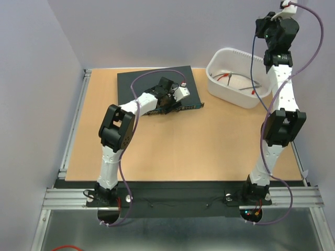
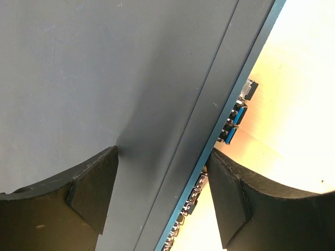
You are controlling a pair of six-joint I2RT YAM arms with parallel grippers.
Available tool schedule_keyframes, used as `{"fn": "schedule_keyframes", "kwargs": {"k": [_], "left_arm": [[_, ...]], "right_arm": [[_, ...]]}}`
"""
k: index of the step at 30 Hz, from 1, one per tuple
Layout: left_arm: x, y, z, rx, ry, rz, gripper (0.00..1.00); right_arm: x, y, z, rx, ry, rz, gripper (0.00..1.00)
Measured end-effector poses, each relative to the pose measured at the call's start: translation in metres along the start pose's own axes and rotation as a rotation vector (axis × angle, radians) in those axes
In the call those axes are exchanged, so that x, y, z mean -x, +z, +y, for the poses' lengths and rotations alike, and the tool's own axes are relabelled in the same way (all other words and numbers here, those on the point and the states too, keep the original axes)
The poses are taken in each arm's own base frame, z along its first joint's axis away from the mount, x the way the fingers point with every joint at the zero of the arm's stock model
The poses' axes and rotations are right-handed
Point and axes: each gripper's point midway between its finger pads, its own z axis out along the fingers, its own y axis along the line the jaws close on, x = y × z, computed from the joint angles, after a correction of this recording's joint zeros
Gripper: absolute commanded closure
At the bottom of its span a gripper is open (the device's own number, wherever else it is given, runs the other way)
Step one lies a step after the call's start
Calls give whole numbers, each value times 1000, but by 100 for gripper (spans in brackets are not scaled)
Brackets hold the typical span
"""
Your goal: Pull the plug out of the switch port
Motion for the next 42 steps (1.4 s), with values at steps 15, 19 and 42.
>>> {"fn": "schedule_keyframes", "kwargs": {"k": [15,19,42], "left_arm": [[0,0,0,-6,-2,-6,22],[0,0,0,-10,-4,-9,22],[0,-7,3,-27,-52,-24,3]], "right_arm": [[90,28,29,145,57,-424,100],[106,19,39,207,53,-522,100],[-113,-38,-11,-78,134,174,0]]}}
